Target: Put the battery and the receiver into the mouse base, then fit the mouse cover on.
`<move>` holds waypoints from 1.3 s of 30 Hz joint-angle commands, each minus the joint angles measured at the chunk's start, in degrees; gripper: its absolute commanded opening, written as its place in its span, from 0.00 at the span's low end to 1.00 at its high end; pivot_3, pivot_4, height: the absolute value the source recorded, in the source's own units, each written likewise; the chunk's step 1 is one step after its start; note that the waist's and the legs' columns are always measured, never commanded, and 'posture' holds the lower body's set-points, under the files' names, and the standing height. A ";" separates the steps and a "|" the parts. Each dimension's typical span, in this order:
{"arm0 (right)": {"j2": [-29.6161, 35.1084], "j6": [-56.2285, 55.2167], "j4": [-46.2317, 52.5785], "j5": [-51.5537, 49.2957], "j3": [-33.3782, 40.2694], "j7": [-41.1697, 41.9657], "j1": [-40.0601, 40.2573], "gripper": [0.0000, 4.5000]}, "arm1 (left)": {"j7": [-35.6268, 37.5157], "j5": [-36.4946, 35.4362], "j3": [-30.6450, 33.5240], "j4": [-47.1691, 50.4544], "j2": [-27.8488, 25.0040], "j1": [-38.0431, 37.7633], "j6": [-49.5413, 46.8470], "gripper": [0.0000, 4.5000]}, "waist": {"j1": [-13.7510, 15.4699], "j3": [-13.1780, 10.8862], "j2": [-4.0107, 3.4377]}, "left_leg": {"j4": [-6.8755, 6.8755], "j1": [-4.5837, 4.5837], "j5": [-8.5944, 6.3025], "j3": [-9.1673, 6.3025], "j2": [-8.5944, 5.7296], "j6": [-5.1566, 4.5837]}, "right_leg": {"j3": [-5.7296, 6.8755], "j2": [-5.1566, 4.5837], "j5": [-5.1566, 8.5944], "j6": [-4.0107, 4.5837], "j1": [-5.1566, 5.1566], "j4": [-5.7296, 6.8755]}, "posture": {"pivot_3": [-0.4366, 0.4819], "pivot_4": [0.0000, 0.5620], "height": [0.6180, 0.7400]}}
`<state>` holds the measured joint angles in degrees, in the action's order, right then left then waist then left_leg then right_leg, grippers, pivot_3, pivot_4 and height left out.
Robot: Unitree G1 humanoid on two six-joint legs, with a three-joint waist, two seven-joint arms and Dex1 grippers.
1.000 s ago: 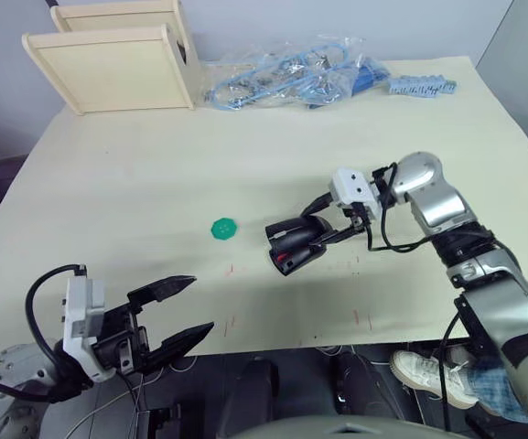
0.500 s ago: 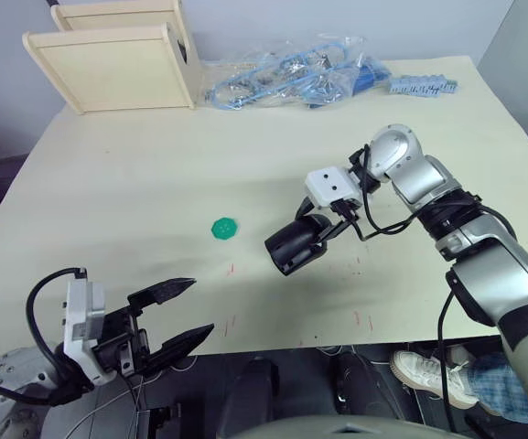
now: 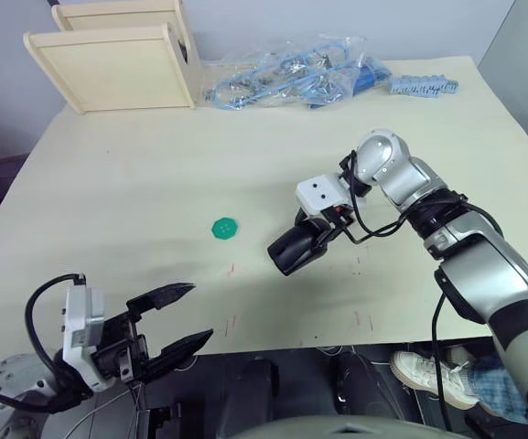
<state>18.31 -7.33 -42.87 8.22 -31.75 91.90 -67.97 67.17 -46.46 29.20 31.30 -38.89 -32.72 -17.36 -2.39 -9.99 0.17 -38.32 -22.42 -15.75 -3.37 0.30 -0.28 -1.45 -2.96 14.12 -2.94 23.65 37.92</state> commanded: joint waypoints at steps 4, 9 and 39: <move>-0.37 1.74 2.54 1.38 0.64 -0.48 -0.71 0.53 | 0.56 -0.17 0.99 2.07 -0.10 -0.64 1.36 1.00 | 0.00 0.00 0.00 | 0.00 0.00 0.00 0.00 0.00 0.00 | 0.00 0.00 0.00 0.00 0.00 -0.01 | 0.48 0.27 1.00; -0.22 3.05 4.05 1.97 0.43 -0.41 0.09 0.53 | 0.58 -0.11 0.85 2.01 -0.14 -0.47 1.43 1.00 | 0.00 0.00 0.00 | 0.00 0.00 0.00 0.00 0.00 0.00 | 0.00 0.00 0.00 0.00 0.00 0.00 | 0.48 0.27 1.00; 1.07 11.07 10.14 5.33 -0.79 -0.75 2.75 0.53 | 0.20 0.06 0.44 2.42 0.08 -0.79 1.35 1.00 | 0.00 0.00 0.01 | 0.00 0.01 0.00 -0.01 0.00 0.00 | 0.01 0.00 0.00 0.00 -0.01 0.00 | 0.48 0.27 1.00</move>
<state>18.75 3.55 -34.39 13.03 -32.37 91.10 -65.19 67.23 -46.24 29.13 31.32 -38.87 -32.94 -16.92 -2.39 -9.99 0.17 -38.32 -22.42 -15.75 -3.38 0.30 -0.28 -1.44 -2.96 14.12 -2.95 23.65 37.92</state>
